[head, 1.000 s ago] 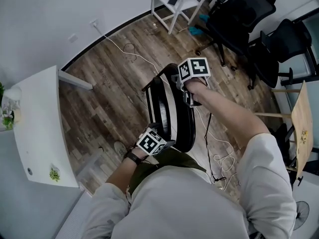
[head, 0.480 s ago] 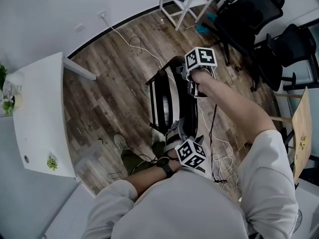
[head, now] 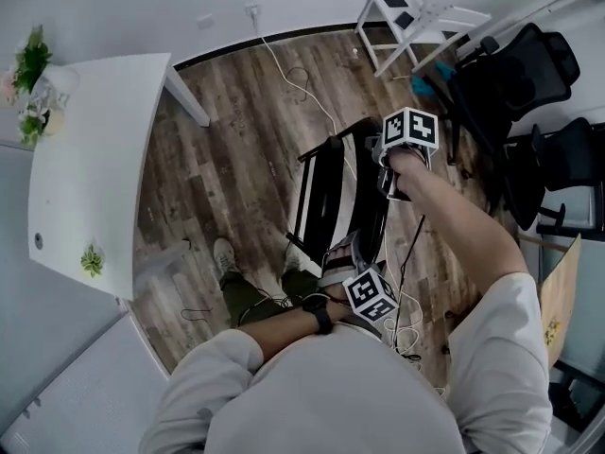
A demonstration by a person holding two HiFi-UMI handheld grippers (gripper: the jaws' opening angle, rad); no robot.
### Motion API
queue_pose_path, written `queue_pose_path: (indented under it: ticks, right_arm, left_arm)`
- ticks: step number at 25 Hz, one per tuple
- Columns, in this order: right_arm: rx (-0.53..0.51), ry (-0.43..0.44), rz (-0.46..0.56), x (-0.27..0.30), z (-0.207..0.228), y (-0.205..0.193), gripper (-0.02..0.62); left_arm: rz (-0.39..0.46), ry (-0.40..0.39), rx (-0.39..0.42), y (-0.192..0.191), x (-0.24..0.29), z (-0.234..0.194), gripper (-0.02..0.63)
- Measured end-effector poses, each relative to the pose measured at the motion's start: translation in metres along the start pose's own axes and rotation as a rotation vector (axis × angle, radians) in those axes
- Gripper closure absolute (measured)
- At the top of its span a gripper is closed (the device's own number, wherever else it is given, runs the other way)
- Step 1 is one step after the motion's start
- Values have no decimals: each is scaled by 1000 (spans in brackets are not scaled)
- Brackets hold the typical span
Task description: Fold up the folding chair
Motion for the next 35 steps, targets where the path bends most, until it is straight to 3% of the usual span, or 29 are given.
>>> queue_pose_path:
  ticks: [15,35]
  right_arm:
    - [-57,-71,6,-1,-159,1,506]
    - [-77,52,-2,26,-414,-2,505]
  left_arm:
    - [15,55,-95,-75,-98,-83,261]
    - [-34,150,-149,-214,-255,-224,287]
Point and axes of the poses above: the fingertips, and each gripper's own axes: x forward along the fingers, z to its right, y out of its top, the point moved 10 cm from there along -x, backward along the fingers, and after that the axes turned 10 degrees about -y, right-handed, at the moved point
